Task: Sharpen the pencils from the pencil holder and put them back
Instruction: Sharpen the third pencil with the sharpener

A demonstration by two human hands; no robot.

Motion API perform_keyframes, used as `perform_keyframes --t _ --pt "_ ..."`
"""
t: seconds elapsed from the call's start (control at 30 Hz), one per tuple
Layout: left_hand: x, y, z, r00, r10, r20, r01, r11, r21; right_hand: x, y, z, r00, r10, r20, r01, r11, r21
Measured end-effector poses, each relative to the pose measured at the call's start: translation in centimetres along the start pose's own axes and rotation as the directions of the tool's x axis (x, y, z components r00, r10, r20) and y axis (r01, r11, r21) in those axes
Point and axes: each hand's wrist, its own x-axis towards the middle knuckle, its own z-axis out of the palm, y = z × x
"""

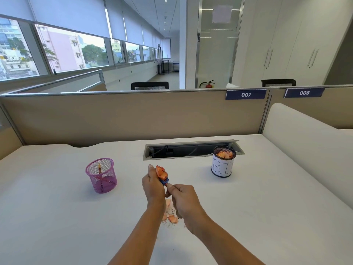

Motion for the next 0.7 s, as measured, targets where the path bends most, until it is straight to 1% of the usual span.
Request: perform_keyframes --t 0.03,0.07,0.13,0.17,0.23,0.27,0.3,0.33,0.37,0.43,0.5,0.57,0.6,0.63,0.67,0.7 --pt "0.0 0.0 0.0 1.0 -0.001 0.02 0.002 1.0 -0.012 -0.2 -0.3 -0.2 0.994 0.091 0.052 -0.098 0.983 0.153" --pt "0.0 0.0 -0.1 0.999 -0.003 0.04 0.004 1.0 -0.025 -0.3 -0.5 -0.4 0.979 0.165 0.121 -0.194 0.937 0.29" --pt "0.1 0.1 -0.3 0.997 -0.018 0.075 0.022 0.998 -0.057 -0.3 -0.7 -0.8 0.922 0.264 0.284 -0.378 0.776 0.505" --pt "0.2 0.0 -0.4 0.995 -0.026 0.095 0.033 0.997 -0.074 -0.2 -0.7 -0.9 0.892 0.277 0.357 -0.445 0.679 0.584" --pt "0.4 0.1 -0.4 0.99 -0.023 0.136 0.038 0.993 -0.108 0.0 -0.5 -0.8 0.85 0.248 0.466 -0.523 0.509 0.684" --pt "0.5 0.2 -0.4 0.989 -0.019 0.149 0.037 0.993 -0.116 0.1 -0.3 -0.9 0.834 0.221 0.506 -0.547 0.45 0.705" --pt "0.5 0.2 -0.3 0.988 -0.018 0.156 0.037 0.992 -0.118 0.3 -0.1 -1.0 0.823 0.197 0.533 -0.562 0.422 0.711" --pt "0.4 0.3 -0.3 0.988 -0.018 0.153 0.036 0.993 -0.113 0.4 0.1 -1.1 0.817 0.191 0.543 -0.567 0.436 0.699" --pt "0.4 0.2 -0.4 0.99 -0.019 0.141 0.033 0.994 -0.103 0.5 0.1 -1.3 0.82 0.199 0.537 -0.558 0.488 0.671" --pt "0.0 0.3 -0.6 0.995 -0.017 0.096 0.024 0.997 -0.077 0.4 0.1 -1.7 0.84 0.226 0.493 -0.51 0.642 0.573" --pt "-0.5 0.3 -0.6 0.999 -0.015 0.041 0.017 0.998 -0.054 0.3 -0.1 -2.0 0.885 0.217 0.412 -0.402 0.801 0.443" --pt "-0.9 0.4 -0.5 1.0 -0.009 -0.024 0.008 0.999 -0.031 0.3 0.0 -1.8 0.943 0.178 0.282 -0.252 0.934 0.255" --pt "-1.0 0.5 -0.4 0.999 -0.005 -0.048 0.004 1.0 -0.028 0.4 0.3 -1.6 0.972 0.132 0.193 -0.159 0.978 0.134" --pt "-1.0 0.5 -0.3 0.998 -0.001 -0.062 -0.001 1.0 -0.024 0.6 0.7 -1.4 0.995 0.036 0.098 -0.035 0.999 -0.013" --pt "-1.0 0.4 -0.3 0.997 0.003 -0.076 -0.004 1.0 -0.015 0.7 1.2 -1.2 0.992 -0.122 0.022 0.124 0.975 -0.184" --pt "-0.9 0.3 -0.3 0.996 0.006 -0.094 -0.006 1.0 0.002 0.8 1.7 -1.1 0.955 -0.298 -0.003 0.279 0.898 -0.341"
